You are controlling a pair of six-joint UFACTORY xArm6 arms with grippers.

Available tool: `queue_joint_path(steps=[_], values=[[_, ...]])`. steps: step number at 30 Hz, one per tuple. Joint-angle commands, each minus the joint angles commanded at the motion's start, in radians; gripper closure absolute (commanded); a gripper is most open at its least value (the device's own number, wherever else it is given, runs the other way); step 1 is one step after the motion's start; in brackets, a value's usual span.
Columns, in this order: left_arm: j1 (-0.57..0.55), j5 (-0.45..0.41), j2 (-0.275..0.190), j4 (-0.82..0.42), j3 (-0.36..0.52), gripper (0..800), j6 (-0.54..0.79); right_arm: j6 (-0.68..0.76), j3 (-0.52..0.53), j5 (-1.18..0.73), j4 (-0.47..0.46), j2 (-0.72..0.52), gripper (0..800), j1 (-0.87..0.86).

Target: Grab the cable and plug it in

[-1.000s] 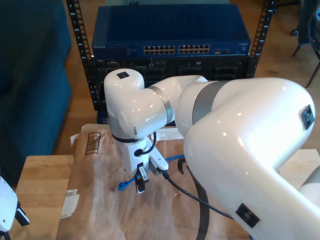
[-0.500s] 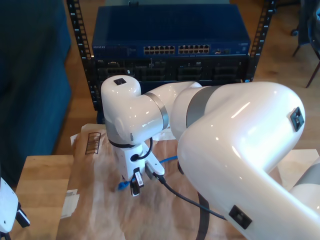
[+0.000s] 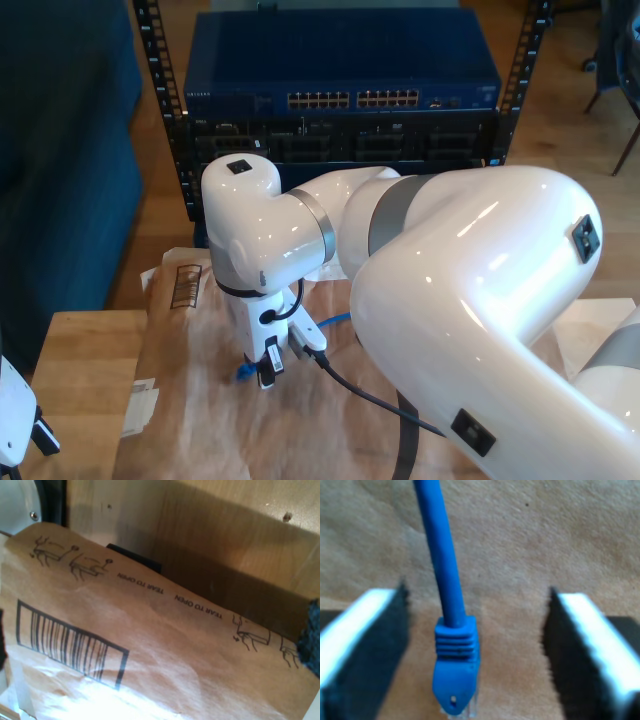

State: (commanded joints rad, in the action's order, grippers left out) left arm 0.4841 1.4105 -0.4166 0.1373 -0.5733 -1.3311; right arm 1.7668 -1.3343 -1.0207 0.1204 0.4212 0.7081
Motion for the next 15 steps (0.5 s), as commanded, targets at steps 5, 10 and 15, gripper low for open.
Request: queue_joint_path(steps=[5,10,15], values=[[0.000,0.000,0.000,0.000,0.000,0,0.000,-0.002,0.000,0.002,0.000,0.000,500,0.000],[0.000,0.000,0.000,0.000,0.000,0,0.000,-0.002,0.006,0.029,0.000,-0.003,598,0.000],[-0.002,0.002,-0.003,0.000,0.000,0,0.000,0.000,0.008,0.054,-0.002,-0.009,769,0.000]])
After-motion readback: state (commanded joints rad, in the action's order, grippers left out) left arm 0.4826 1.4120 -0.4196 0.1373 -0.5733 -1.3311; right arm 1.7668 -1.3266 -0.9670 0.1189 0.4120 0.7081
